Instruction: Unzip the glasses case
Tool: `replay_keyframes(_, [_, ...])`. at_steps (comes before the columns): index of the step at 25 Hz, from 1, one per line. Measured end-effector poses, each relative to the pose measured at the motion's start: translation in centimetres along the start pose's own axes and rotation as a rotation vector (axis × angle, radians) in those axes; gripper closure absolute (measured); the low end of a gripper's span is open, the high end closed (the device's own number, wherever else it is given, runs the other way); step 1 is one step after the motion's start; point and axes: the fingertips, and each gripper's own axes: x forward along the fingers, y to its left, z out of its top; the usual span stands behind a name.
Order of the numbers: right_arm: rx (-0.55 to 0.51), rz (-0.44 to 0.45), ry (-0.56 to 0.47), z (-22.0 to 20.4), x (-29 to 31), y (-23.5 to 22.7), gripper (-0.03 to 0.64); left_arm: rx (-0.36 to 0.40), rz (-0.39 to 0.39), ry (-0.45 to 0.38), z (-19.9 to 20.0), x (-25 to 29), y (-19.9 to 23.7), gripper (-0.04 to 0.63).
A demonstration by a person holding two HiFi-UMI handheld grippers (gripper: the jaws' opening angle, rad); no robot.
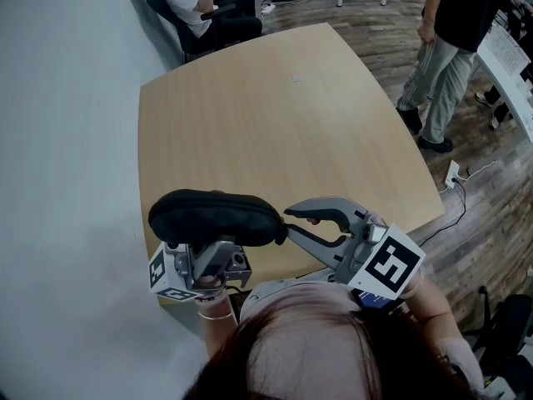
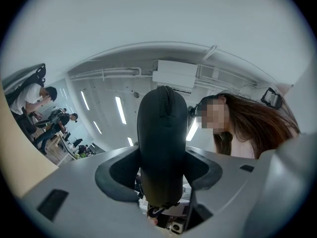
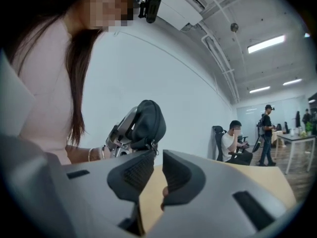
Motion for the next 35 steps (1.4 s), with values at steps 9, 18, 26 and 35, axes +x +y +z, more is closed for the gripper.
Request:
replay_keyframes(9, [-0.186, -0.019, 0.055, -0.7, 0.2, 0.1, 0.589, 0.012, 0.026, 0.035, -0.6, -0.1, 0.2, 0.35])
replay_keyframes(18, [-0.277, -0.024, 0.122, -1.6, 0.4, 0.2, 0.588, 0.004, 0.046, 0.051, -1.0, 0.0, 0.8, 0.35])
replay_keyframes(26, [-0.33, -0.067, 0.114, -2.0, 0.7, 0.4, 0.598, -0.002, 0.064, 0.056, -1.2, -0.6, 1.0, 0.35])
replay_keyframes(35, [-0.371, -0.155, 0.148, -2.4, -1.0, -2.8, 0.601, 0.039, 0.155, 0.153, -3.4, 1.1, 2.6, 0.354])
